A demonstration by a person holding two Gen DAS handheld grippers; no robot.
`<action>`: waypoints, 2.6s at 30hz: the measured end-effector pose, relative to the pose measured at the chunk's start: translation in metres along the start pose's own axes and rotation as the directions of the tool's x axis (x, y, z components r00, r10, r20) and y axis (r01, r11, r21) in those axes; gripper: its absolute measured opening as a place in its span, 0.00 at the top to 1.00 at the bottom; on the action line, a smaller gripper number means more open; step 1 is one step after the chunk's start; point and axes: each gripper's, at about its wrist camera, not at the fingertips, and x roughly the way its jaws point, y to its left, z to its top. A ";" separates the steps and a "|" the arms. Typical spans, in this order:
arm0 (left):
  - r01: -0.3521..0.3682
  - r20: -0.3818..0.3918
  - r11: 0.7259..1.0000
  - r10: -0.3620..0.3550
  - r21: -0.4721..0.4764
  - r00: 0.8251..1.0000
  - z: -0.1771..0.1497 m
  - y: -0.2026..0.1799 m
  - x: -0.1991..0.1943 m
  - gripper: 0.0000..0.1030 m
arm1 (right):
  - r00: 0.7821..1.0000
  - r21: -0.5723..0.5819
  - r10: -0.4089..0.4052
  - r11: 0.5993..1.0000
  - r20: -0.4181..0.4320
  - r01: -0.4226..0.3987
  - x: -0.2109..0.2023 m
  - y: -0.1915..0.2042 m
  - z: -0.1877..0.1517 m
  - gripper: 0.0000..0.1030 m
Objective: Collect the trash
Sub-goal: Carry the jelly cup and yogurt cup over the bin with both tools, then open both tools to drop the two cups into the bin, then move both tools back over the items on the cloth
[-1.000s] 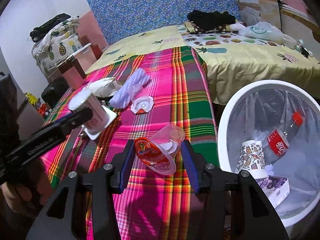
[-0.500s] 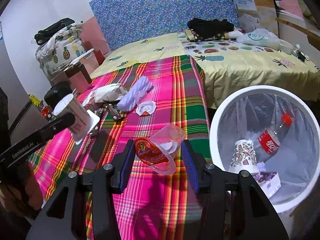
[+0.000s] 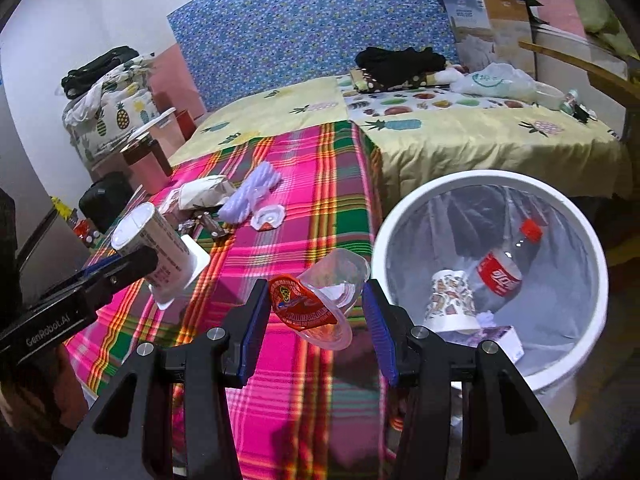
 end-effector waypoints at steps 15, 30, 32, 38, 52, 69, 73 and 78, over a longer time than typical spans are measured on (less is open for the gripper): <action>0.092 -0.054 0.993 -0.088 0.076 0.995 0.001 -0.053 0.030 0.54 | 0.997 0.060 -0.079 0.995 0.010 0.079 -0.012 -0.039 -0.006 0.53; 0.175 -0.109 0.972 -0.159 0.157 0.981 0.001 -0.105 0.064 0.54 | 0.989 0.130 -0.148 0.980 -0.005 0.147 -0.021 -0.081 -0.015 0.53; 0.184 -0.116 0.969 -0.167 0.166 0.979 0.002 -0.111 0.069 0.54 | 0.988 0.137 -0.154 0.978 -0.012 0.155 -0.020 -0.086 -0.015 0.53; 0.215 -0.143 0.959 -0.190 0.187 0.971 0.003 -0.126 0.087 0.54 | 0.984 0.148 -0.175 0.973 -0.031 0.178 -0.019 -0.098 -0.017 0.53; 0.262 -0.199 0.939 -0.220 0.223 0.955 -0.003 -0.147 0.117 0.53 | 0.974 0.171 -0.225 0.959 -0.032 0.228 -0.019 -0.116 -0.018 0.40; 0.210 -0.136 0.959 -0.186 0.190 0.973 -0.002 -0.122 0.084 0.53 | 0.980 0.137 -0.201 0.970 0.002 0.199 -0.028 -0.098 -0.011 0.40; 0.180 -0.111 0.967 -0.162 0.178 0.981 -0.003 -0.111 0.070 0.53 | 0.983 0.110 -0.182 0.978 0.014 0.179 -0.031 -0.085 -0.010 0.40; 0.133 -0.084 0.979 -0.121 0.157 0.989 -0.006 -0.096 0.053 0.53 | 0.987 0.078 -0.160 0.984 0.025 0.157 -0.033 -0.070 -0.009 0.40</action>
